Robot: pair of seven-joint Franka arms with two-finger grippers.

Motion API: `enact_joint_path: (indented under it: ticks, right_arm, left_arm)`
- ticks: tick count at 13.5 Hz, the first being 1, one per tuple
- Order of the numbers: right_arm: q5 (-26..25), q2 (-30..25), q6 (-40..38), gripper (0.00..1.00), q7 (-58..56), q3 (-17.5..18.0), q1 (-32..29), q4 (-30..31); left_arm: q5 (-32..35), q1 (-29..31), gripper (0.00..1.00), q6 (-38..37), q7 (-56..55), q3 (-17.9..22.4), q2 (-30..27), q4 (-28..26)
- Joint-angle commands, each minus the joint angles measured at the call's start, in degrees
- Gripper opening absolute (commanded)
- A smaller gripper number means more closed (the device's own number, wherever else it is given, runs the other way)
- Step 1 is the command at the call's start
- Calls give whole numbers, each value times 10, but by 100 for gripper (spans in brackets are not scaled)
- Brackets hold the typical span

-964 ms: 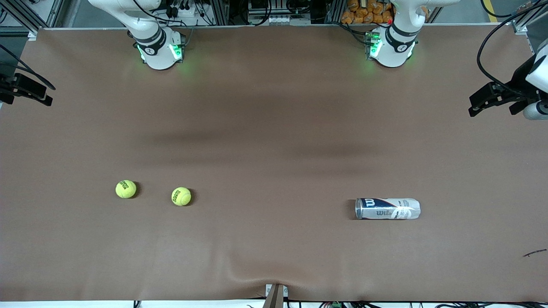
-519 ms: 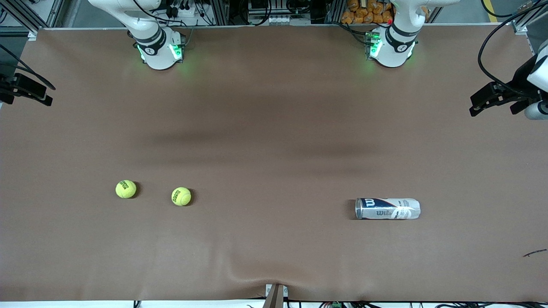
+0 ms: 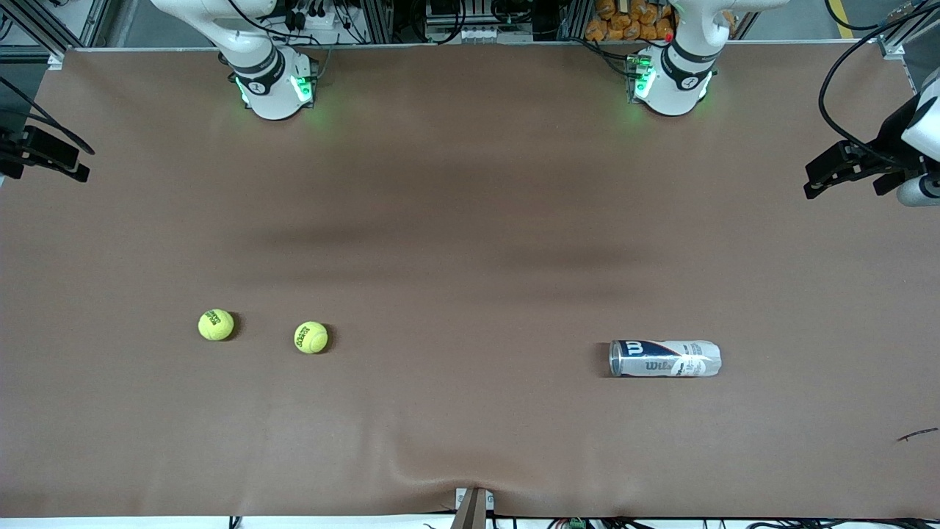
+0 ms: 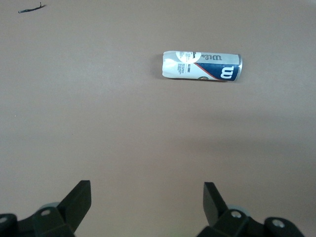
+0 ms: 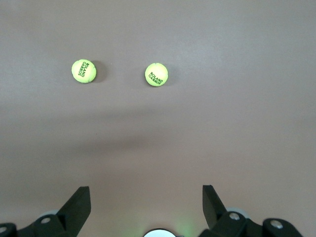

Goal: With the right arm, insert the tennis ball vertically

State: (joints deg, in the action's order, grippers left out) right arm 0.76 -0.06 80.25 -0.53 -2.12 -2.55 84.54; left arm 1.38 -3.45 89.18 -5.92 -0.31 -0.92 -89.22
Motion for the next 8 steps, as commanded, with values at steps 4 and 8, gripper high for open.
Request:
enact_joint_path:
  ticks: [4,8]
  right_arm:
    - [-2,6,-4,100,-4,8,-14,-12]
    - [-2,6,-4,100,-4,8,-13,-12]
  left_arm:
    - [-1,-3,100,-12,-1,-1,15,16]
    - [-1,-6,100,-12,8,-1,28,16]
